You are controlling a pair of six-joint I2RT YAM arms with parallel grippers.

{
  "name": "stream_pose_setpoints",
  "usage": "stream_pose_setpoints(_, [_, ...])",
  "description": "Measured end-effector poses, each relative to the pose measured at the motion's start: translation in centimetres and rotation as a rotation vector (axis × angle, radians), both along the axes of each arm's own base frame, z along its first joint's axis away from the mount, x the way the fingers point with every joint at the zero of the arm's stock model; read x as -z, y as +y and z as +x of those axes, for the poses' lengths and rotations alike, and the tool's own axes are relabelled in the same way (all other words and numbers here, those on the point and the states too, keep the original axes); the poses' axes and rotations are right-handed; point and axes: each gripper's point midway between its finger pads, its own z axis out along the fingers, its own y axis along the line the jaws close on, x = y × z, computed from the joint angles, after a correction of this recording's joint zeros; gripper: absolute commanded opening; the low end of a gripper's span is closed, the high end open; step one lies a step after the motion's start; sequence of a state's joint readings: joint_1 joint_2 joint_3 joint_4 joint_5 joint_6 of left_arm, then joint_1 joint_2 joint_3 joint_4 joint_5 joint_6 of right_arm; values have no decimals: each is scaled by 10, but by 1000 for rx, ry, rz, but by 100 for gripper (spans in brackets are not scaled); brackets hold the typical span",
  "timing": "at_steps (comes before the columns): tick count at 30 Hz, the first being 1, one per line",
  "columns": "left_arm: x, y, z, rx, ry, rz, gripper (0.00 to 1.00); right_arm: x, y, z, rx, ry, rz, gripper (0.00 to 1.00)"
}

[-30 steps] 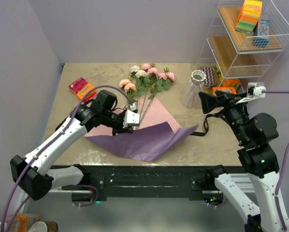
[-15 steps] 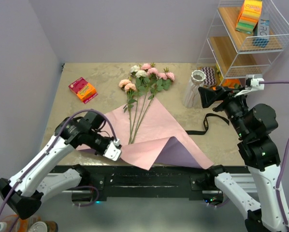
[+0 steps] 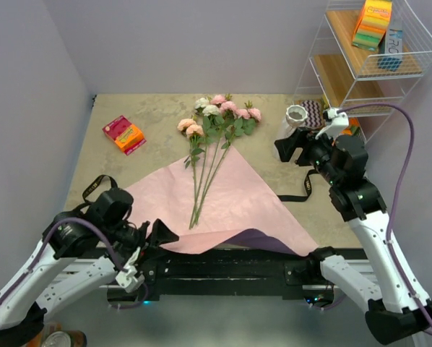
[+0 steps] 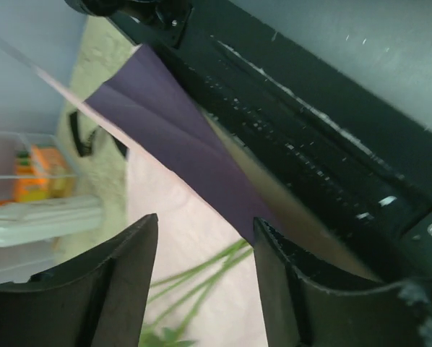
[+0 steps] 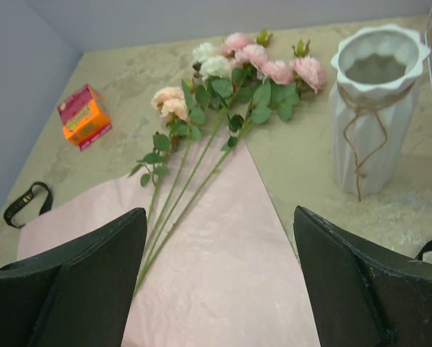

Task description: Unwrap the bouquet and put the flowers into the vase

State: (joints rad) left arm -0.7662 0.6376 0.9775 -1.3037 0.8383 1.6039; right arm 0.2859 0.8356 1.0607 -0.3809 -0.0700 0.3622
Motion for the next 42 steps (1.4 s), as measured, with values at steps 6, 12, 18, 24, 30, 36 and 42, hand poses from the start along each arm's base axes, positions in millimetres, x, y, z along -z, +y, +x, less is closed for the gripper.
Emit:
stream_pose_setpoints(6, [-5,8,2,100,-289,-69,99,46,23,8,-48,110,-48,85])
stream_pose_setpoints(12, [-31,-5,22,57,-343,-113,99,78,86,-8,-197,163,-117,85])
stream_pose_setpoints(18, [-74,-25,45,-105,-226,-193,99,86,86,2,-162,173,-131,83])
stream_pose_setpoints(24, [-97,-56,76,-250,-18,-217,99,100,114,-13,-235,174,-107,80])
stream_pose_setpoints(30, [-98,-66,83,-291,53,-229,99,152,161,-74,-401,264,-128,80])
stream_pose_setpoints(36, [-119,-67,86,-338,82,-300,99,177,193,-135,-550,306,-134,78])
stream_pose_setpoints(42, [-154,-73,112,-532,197,-436,99,168,220,-182,-674,272,-101,77])
